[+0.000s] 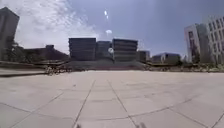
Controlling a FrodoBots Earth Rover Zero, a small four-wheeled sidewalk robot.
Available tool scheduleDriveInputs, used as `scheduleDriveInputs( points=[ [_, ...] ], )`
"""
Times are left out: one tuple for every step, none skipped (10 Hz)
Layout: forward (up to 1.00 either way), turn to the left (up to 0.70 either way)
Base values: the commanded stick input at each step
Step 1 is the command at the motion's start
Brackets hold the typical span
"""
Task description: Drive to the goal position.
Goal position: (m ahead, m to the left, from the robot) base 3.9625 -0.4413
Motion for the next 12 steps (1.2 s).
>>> scheduleDriveInputs(
  points=[
    [0.45,0.03],
    [0.45,0.03],
    [0.45,0.03],
    [0.45,0.03],
    [0.45,0.03],
    [0.45,0.03],
    [0.45,0.03],
    [0.45,0.03],
    [0.45,0.03],
    [0.45,0.03],
    [0.45,0.03],
    [0.45,0.03]
  ],
)
